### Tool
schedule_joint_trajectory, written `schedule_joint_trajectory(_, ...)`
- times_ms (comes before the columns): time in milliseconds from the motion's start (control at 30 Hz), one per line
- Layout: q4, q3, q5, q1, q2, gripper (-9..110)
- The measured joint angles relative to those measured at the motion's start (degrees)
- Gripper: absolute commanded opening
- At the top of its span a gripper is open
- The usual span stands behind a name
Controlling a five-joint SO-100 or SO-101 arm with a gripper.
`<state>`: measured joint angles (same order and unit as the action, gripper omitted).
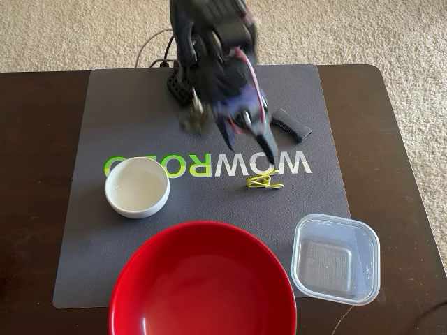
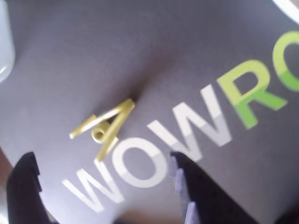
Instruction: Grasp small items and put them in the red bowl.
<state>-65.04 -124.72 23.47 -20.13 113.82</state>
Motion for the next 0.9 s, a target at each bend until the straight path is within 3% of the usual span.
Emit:
schedule_joint_trajectory(167, 0.0, 7.6, -10.0, -4.6, -16.1, 35)
schedule_joint_trajectory(400, 1.9, 5.2, -18.1, -12.8, -18.0, 33)
schedule_joint_trajectory(900, 4.3, 8.4, -19.4, -2.3, -26.3, 26)
